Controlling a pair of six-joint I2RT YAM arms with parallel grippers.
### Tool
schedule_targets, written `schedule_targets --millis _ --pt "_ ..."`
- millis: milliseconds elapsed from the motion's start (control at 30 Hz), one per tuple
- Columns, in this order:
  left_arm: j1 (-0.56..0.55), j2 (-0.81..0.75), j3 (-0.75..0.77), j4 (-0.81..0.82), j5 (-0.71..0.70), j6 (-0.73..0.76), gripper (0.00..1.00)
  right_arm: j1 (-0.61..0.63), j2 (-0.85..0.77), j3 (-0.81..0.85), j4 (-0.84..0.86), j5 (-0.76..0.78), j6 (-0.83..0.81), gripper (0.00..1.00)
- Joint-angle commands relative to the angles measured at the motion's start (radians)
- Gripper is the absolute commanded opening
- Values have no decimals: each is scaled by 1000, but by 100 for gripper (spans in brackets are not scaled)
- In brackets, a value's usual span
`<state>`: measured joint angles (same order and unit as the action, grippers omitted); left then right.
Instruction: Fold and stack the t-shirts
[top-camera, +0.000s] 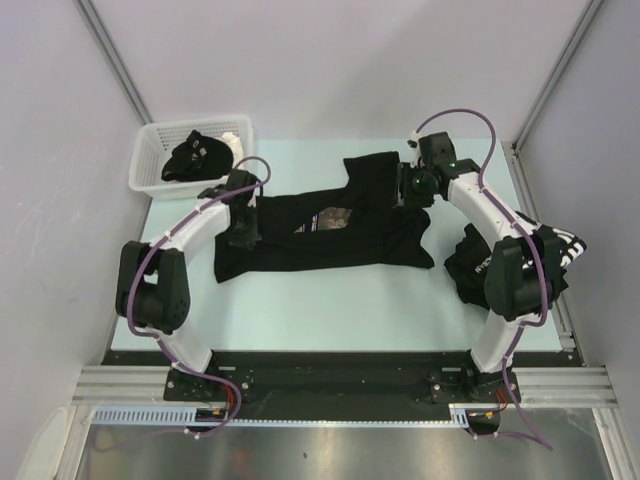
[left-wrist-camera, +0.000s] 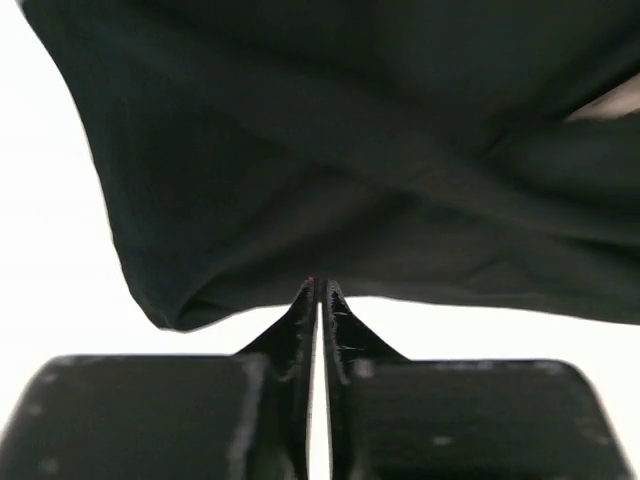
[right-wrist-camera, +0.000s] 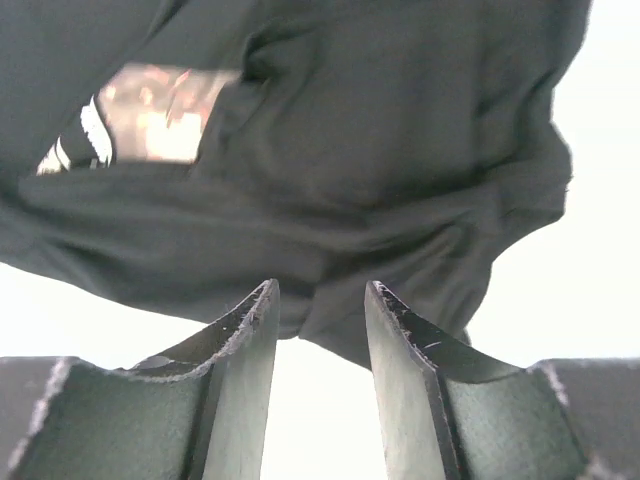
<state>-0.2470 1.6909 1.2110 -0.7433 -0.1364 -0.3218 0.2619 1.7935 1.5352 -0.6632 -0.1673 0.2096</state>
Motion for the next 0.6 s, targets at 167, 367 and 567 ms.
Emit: schedule_targets --millis 167,367,567 --pt "-9 -190 147 36 34 20 26 -62 312 385 39 98 -61 50" --pt "-11 -316 107 32 60 -16 30 -79 524 692 19 94 -73 69" --pt "-21 -434 19 10 96 -56 31 -130 650 821 60 32 -88 100"
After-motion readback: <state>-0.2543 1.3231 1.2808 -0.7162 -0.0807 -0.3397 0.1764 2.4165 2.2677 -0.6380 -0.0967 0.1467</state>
